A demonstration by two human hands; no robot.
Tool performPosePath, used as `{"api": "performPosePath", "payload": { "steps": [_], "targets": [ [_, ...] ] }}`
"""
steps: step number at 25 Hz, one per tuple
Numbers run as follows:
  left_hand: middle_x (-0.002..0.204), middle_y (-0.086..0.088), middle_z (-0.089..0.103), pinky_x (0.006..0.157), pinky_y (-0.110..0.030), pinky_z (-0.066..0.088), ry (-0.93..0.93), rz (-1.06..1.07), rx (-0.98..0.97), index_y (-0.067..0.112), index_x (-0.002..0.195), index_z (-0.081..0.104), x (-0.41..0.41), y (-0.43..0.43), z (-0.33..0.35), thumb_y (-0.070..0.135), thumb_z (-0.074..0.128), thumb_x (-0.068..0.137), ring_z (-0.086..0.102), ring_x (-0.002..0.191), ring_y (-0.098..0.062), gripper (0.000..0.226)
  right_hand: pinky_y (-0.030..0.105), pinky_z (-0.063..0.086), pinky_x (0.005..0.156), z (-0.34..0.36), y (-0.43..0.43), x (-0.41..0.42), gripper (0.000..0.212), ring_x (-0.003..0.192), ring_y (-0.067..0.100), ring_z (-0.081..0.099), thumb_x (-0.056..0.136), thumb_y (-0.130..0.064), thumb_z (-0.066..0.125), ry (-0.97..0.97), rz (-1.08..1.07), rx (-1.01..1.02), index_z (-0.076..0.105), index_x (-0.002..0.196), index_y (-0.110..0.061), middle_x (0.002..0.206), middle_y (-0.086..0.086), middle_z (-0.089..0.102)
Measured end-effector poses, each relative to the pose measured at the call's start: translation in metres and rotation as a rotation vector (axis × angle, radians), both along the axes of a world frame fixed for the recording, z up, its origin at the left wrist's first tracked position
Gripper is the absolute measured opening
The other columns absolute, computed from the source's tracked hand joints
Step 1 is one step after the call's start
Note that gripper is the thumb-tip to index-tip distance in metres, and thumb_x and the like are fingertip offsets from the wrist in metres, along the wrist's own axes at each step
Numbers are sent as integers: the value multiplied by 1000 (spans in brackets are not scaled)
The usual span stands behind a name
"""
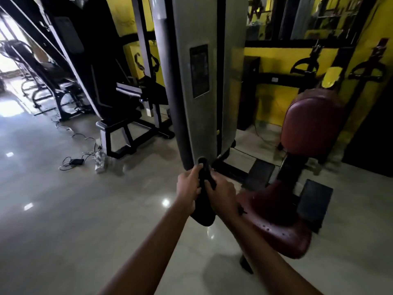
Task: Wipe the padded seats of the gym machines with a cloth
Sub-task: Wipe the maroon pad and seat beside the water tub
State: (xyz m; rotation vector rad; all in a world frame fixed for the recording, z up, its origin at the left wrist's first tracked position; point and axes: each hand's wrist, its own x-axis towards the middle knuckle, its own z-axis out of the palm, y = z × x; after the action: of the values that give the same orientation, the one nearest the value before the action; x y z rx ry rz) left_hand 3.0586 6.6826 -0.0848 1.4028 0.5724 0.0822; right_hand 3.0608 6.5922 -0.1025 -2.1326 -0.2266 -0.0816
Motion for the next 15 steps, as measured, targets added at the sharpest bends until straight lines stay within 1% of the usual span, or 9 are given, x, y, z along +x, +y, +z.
{"api": "performPosePath", "payload": {
  "steps": [2,4,5,7,9,10,12,14,15],
  "targets": [
    [77,-7,72,66,-29,55,-32,26,28,11,77,71,29,13,3,35,75,76,69,71,-20,24,31,44,90,-3,10,24,54,112,28,57,92,-18,45,16,65,-42,33,144,-26,125,11,61],
    [77,-7,72,69,-27,56,-28,19,12,14,75,71,70,25,4,27,75,78,70,74,-18,13,25,40,99,-5,11,54,52,123,22,51,90,-14,48,-19,52,39,39,140,-28,136,6,53],
    [78,-7,71,69,-28,56,-28,-46,-10,14,76,70,92,31,6,24,72,81,69,74,-19,11,27,37,106,-8,12,69,49,128,19,46,89,-18,51,-94,-4,80,44,137,-29,140,4,49],
    [75,-8,68,68,-30,54,-56,-262,-51,10,77,68,135,36,14,22,67,86,66,69,-20,14,37,32,111,-17,14,98,51,135,17,35,86,-40,52,-272,-138,10,43,136,-35,146,5,40],
    [73,-9,68,63,-27,55,-80,-514,-94,6,81,66,172,33,27,19,62,89,66,65,-19,16,27,27,112,-25,19,119,61,139,12,23,83,-54,52,-352,-266,-62,32,138,-39,152,8,26],
    [73,-9,69,60,-25,56,-87,-634,-130,4,85,66,186,29,33,18,59,91,67,64,-17,17,21,27,110,-26,21,127,62,139,10,20,84,-51,55,-382,-341,-50,30,139,-38,153,9,23],
    [72,-6,67,56,-22,52,-76,-893,-181,6,86,65,218,19,40,18,56,93,64,60,-13,17,12,27,108,-24,24,146,57,139,14,27,87,-28,58,-486,-568,-25,34,137,-35,150,13,27],
    [78,-5,58,56,-24,43,-92,-1166,-113,15,85,62,247,6,42,24,56,92,55,62,-11,13,6,24,105,-24,21,158,59,135,17,33,85,-8,57,-532,-778,17,38,134,-34,146,14,36],
    [82,-3,57,60,-23,41,-122,-1275,-72,17,88,62,260,-2,40,25,54,93,54,65,-10,12,7,24,106,-23,20,160,58,134,16,34,84,-6,56,-542,-874,67,38,133,-33,144,12,40]
  ]
}}
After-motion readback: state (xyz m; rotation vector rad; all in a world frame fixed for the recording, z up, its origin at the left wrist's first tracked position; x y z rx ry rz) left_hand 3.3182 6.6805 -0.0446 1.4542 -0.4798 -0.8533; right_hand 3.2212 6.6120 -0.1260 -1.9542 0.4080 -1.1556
